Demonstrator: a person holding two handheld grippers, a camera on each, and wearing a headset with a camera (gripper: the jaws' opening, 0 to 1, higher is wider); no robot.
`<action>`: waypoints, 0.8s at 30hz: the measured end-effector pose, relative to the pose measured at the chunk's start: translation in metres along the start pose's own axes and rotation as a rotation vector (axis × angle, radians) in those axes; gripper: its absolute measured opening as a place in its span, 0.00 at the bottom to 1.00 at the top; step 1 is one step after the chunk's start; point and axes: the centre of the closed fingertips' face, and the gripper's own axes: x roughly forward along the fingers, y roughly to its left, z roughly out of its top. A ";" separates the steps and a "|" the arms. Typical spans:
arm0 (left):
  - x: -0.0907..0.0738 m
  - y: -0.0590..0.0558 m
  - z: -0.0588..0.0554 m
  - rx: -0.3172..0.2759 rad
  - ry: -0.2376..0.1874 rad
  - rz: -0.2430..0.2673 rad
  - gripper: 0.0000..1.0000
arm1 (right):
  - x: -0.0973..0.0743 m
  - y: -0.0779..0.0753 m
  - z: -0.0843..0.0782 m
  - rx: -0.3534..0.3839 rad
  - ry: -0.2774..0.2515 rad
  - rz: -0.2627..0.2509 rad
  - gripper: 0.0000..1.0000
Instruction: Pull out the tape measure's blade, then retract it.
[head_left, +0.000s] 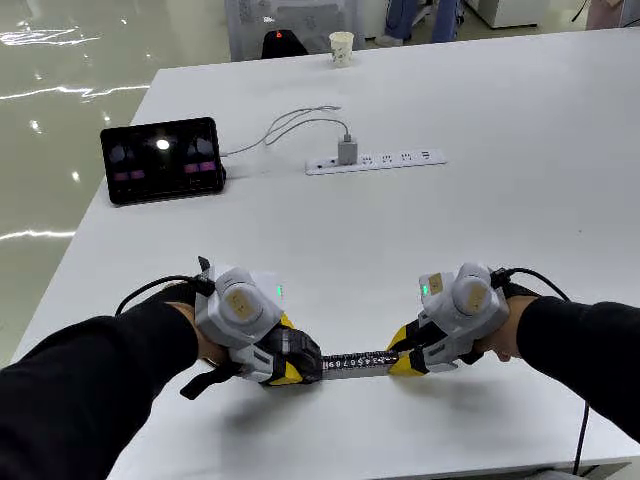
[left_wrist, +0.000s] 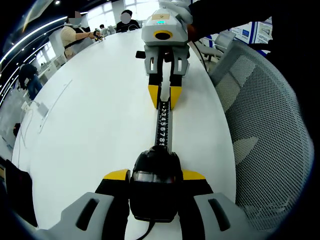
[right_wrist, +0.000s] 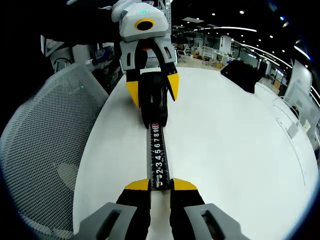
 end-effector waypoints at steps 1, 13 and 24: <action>0.000 0.000 0.000 0.000 0.000 0.000 0.31 | 0.000 0.000 -0.001 0.001 0.001 0.000 0.10; -0.001 0.001 -0.001 0.000 -0.001 0.000 0.31 | -0.005 0.000 -0.006 0.004 0.007 -0.001 0.10; -0.001 0.001 -0.001 -0.001 -0.001 0.003 0.31 | -0.012 0.000 -0.011 0.011 0.012 -0.006 0.10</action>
